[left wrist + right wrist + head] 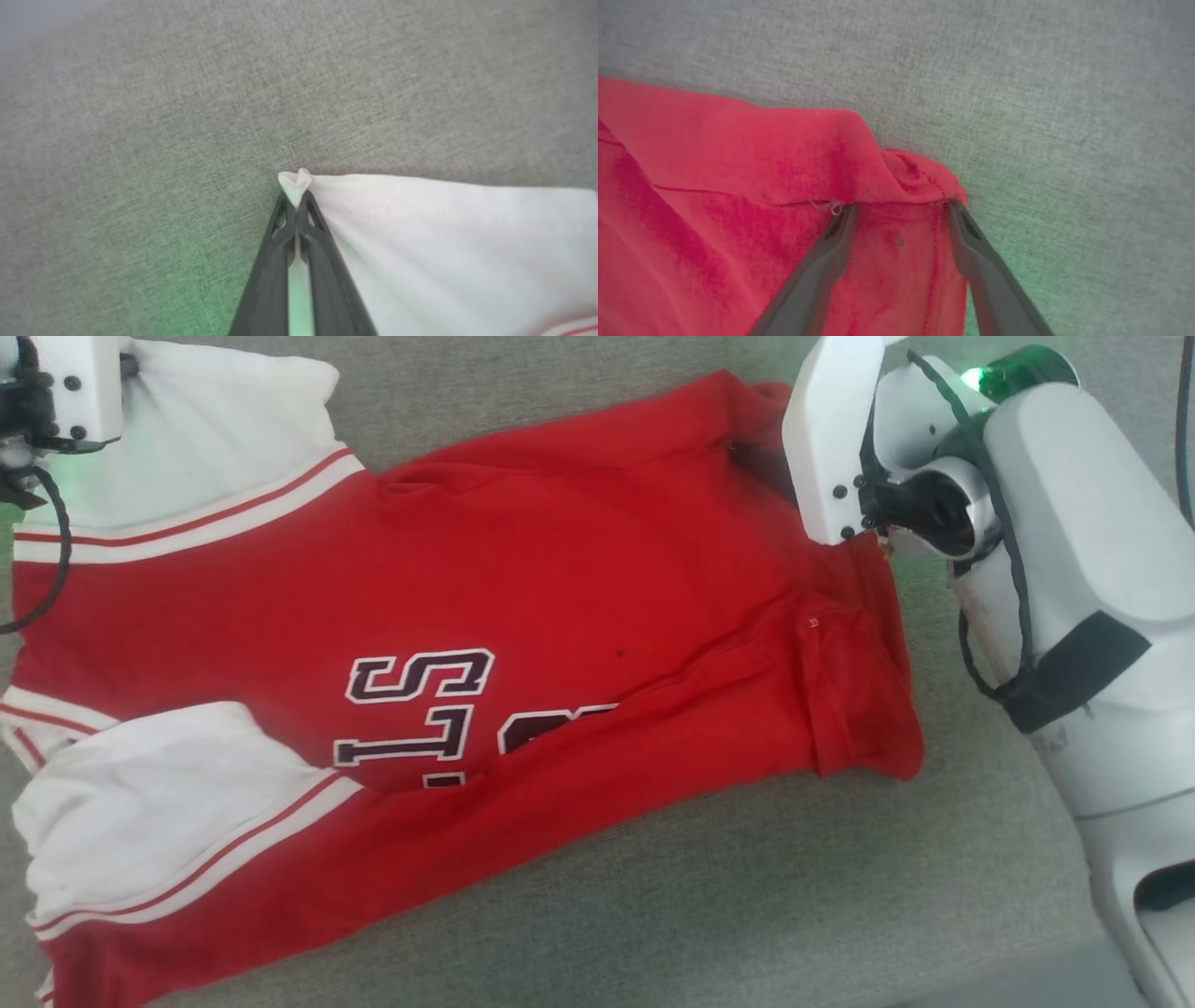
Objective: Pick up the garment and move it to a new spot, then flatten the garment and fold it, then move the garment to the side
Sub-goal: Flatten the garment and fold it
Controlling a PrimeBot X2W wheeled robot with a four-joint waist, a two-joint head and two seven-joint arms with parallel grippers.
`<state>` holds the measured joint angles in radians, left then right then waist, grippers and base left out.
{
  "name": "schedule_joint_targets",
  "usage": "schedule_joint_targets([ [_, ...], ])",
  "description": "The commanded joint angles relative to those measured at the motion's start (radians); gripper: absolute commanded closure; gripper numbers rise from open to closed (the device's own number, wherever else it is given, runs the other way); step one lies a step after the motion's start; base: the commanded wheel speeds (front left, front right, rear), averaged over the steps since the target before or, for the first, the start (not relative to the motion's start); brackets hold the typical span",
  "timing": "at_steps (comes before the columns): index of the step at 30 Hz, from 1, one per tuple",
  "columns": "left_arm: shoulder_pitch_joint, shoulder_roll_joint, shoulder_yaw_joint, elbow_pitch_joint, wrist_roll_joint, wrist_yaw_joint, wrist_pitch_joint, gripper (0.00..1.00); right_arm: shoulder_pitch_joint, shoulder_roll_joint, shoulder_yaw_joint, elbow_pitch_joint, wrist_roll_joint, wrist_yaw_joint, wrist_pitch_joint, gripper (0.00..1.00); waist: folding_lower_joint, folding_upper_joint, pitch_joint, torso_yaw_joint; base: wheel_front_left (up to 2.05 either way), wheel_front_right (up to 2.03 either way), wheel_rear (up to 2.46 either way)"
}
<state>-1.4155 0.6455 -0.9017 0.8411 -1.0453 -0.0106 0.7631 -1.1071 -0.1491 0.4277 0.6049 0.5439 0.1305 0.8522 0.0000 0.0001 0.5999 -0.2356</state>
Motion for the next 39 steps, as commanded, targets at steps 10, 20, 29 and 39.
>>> schedule_joint_targets([
  [10,-0.003,-0.045,-0.016,0.034,0.004,-0.060,-0.033,1.00,0.035,-0.073,0.065,0.036,0.043,0.000,-0.061,1.00,0.0000,-0.0001,-0.051,0.082,0.00,0.00,0.00],
  [20,0.037,-0.044,-0.041,-0.113,-0.004,-0.022,0.035,1.00,0.130,-0.206,0.039,-0.105,0.092,0.000,-0.115,1.00,0.0000,-0.0001,-0.156,0.175,0.00,0.00,0.00],
  [29,0.189,0.098,-0.054,-0.547,-0.017,0.152,0.113,1.00,0.314,-0.305,-0.074,-0.302,0.101,0.000,-0.071,1.00,0.0000,-0.0001,-0.232,0.238,0.00,0.00,0.00],
  [39,0.408,0.309,-0.054,-1.078,-0.060,0.392,0.162,1.00,0.606,-0.312,-0.268,-0.620,0.061,0.000,0.068,1.00,0.0000,-0.0001,-0.272,0.267,0.00,0.00,0.00],
])
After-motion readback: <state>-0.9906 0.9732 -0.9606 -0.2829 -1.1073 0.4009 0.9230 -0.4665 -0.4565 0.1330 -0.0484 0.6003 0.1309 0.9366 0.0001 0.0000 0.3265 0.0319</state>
